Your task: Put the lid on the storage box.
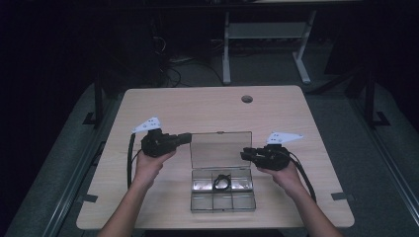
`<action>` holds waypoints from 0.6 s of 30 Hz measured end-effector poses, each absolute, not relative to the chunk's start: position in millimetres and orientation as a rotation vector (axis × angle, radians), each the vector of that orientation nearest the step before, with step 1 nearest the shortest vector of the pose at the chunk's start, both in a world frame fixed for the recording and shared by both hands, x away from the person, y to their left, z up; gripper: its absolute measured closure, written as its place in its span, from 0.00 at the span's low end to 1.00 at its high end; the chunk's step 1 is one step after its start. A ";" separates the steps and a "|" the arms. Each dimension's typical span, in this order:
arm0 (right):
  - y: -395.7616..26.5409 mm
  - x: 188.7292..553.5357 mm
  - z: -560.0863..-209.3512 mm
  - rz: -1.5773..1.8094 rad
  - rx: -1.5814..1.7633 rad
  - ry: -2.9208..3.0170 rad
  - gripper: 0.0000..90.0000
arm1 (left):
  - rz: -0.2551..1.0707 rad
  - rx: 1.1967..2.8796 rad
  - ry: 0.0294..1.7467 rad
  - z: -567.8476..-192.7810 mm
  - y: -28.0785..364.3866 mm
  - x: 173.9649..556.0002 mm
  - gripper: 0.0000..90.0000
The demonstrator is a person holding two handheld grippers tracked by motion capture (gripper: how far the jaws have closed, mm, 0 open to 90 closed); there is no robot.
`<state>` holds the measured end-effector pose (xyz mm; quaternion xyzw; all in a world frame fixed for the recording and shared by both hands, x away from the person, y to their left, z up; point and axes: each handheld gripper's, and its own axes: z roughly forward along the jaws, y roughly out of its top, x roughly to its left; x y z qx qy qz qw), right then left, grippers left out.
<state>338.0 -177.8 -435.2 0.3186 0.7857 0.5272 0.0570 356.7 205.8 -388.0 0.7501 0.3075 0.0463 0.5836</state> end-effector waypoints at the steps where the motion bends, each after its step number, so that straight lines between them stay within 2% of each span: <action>1: -177.9 338.1 -435.3 1.600 0.968 2.383 0.79 | 0.105 1.747 0.716 -388.0 205.8 356.6 0.95; 10: -185.3 338.3 -426.7 1.649 0.967 2.337 0.66 | 0.091 1.741 0.699 -387.2 206.7 354.9 0.97; 14: -188.7 338.1 -416.6 1.691 0.945 2.306 0.67 | 0.093 1.744 0.697 -386.5 206.7 353.5 0.97; 18: -192.2 336.4 -403.6 1.703 0.917 2.280 0.71 | 0.099 1.745 0.693 -385.9 206.5 351.4 0.97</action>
